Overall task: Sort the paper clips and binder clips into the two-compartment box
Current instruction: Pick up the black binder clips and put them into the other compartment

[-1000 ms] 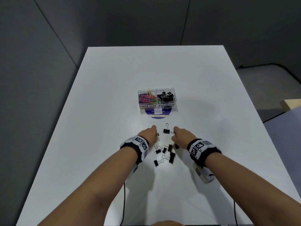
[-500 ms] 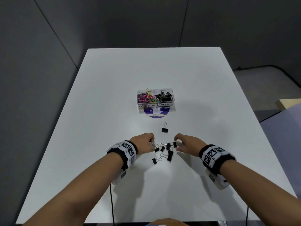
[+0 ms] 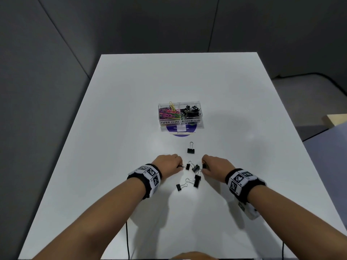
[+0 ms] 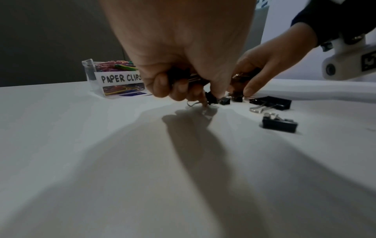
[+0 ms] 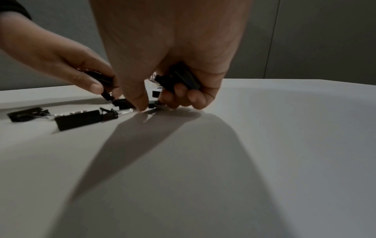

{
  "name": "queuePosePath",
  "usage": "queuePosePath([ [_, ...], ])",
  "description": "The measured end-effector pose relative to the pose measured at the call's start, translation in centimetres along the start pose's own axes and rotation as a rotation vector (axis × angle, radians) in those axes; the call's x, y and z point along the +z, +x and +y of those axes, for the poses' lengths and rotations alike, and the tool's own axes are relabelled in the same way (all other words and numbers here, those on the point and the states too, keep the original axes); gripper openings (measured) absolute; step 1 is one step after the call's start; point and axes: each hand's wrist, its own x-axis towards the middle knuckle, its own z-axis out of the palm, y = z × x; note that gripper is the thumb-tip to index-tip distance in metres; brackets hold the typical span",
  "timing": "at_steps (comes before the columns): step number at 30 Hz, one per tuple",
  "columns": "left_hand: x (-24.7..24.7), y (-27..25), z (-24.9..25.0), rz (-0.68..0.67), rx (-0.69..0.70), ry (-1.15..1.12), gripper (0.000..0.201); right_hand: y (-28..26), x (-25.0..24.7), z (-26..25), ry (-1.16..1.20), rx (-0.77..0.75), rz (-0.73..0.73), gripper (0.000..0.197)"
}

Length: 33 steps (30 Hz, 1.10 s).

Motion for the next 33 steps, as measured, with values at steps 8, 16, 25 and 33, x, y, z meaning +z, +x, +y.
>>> queuePosePath([
  [8,-2.4,1.7,-2.3,0.059,-0.02,0.067,0.038,2.7,-4.8,1.4,0.072,0.007,0.061,0.027],
  [16,-8.8,4.7,-4.4,0.251,-0.045,-0.068,0.03,9.2,-12.7,1.0,0.062,-0.038,0.217,0.027],
  [25,-14.6,9.1,-6.7,0.29,-0.102,-0.069,0.03,14.8,-14.5,-2.2,0.037,-0.119,0.191,0.036],
  [33,-15.0,12.6,-6.1,0.287,0.001,-0.133,0.031,11.7,-12.7,-0.1,0.119,-0.152,0.399,0.022],
])
